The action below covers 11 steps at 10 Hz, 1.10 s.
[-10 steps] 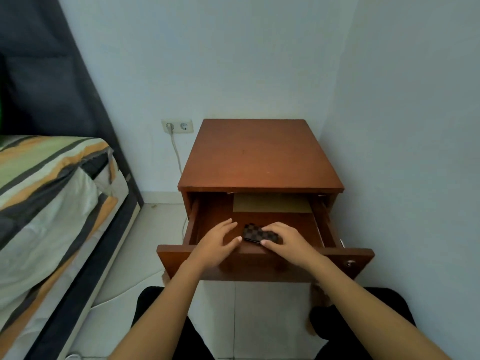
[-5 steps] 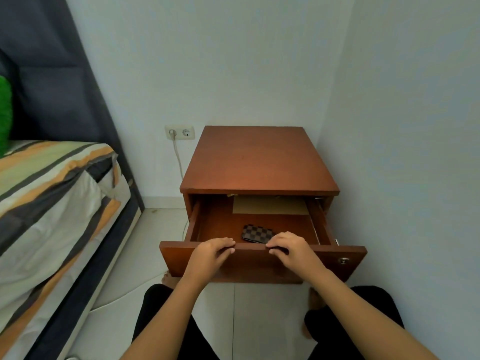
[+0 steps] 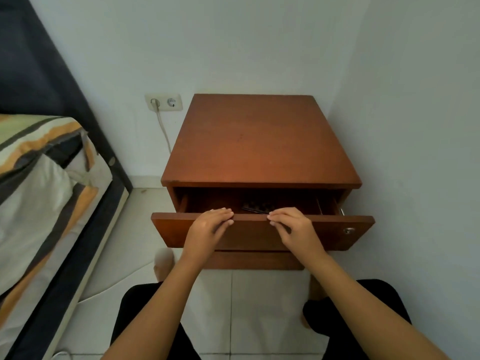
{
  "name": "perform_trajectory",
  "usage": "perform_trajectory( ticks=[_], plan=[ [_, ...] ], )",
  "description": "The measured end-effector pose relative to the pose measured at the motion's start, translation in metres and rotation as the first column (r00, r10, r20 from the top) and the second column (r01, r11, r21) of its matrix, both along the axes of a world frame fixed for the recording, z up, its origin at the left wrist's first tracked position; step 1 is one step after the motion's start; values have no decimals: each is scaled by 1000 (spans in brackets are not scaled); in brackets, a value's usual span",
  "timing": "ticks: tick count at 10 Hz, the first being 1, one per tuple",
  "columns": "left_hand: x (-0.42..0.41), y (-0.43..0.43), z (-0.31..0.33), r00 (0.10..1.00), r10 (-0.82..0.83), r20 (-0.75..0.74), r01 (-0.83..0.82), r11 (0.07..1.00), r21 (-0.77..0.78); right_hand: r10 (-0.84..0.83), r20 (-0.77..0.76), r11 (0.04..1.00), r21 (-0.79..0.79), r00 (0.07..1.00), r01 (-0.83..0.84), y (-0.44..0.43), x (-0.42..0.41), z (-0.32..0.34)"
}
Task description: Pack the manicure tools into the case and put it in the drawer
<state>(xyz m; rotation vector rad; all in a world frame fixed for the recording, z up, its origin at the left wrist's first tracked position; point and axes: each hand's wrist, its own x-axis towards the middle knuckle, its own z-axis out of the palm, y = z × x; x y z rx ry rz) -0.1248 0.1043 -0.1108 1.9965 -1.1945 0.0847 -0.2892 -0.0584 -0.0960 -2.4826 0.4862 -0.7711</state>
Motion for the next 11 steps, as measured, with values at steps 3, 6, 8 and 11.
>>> perform_trajectory(
  ticks=[3, 6, 8, 11],
  plan=[
    [37, -43, -3, 966, 119, 231, -133, 990, 49, -122, -65, 975, -194, 990, 107, -44, 36, 2],
    [50, -67, 2, 924, 207, 323, -243, 967, 77, -260, -12, 926, -286, 966, 246, -58, 59, -6],
    [40, -69, 16, 943, 210, 257, -265, 943, 203, -282, -69, 933, -250, 957, 257, -51, 58, 4],
    [12, -33, 50, 1000, 6, 30, -21, 827, 562, -116, -474, 993, -38, 873, 111, -21, 28, 45]
  ],
)
